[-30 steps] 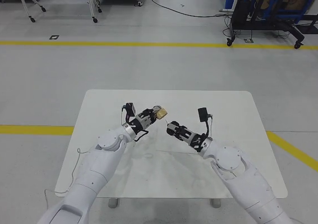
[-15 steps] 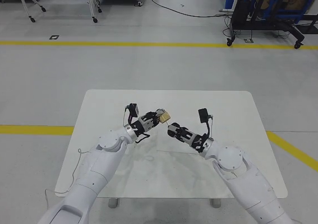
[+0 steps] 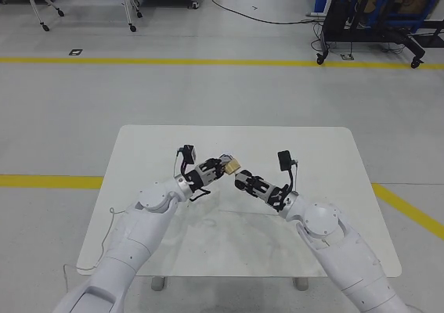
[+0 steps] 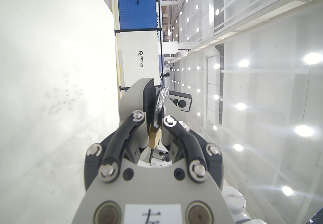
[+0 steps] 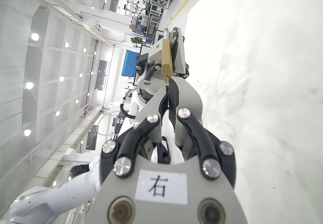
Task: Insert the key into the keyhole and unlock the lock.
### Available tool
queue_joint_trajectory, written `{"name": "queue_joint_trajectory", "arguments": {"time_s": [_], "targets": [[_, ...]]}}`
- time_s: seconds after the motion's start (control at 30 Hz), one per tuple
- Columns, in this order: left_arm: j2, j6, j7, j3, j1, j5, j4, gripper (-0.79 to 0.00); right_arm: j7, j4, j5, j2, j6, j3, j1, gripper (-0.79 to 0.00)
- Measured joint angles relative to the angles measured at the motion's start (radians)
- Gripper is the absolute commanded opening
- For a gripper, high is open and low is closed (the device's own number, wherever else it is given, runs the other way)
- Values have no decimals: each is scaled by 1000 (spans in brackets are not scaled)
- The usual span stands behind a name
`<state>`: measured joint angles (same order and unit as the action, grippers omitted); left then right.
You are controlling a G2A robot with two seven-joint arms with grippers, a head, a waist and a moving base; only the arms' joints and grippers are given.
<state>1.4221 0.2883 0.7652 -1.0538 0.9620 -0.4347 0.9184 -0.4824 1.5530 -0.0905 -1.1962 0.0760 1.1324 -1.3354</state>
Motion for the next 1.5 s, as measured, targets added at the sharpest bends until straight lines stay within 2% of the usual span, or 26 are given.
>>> {"name": "queue_joint_trajectory", "arguments": {"time_s": [0.2,0.27,0.4,0.57,0.77,0.87,0.9,0.93,1.03,1.5], "targets": [[0,8,3,6,0,17,-1,-785,2,-28,-1,-4,0,-3,19,-785],[0,10,5,6,1,17,0,-785,7,-33,-1,-5,7,-5,23,0],[2,4,-5,3,1,7,-3,-785,21,-42,-24,-9,17,-6,25,0],[4,12,-68,-6,2,0,-3,-785,22,-43,-29,-9,18,-6,24,0],[9,50,-107,-18,8,-29,6,-785,21,-42,-29,-9,18,-6,24,0],[11,79,-101,-23,13,-53,13,-785,25,-22,-77,-12,57,2,13,0],[12,91,-94,-26,15,-67,17,-785,17,-15,-121,-14,91,7,6,-92],[12,101,-86,-29,17,-77,19,-785,6,-14,-156,-15,117,11,1,-222],[12,129,-60,-37,21,-101,25,-785,-38,-29,-262,-20,185,13,-2,-397],[9,176,-16,-46,34,-89,40,-785,-101,-170,-483,-55,185,-61,69,-733]]}}
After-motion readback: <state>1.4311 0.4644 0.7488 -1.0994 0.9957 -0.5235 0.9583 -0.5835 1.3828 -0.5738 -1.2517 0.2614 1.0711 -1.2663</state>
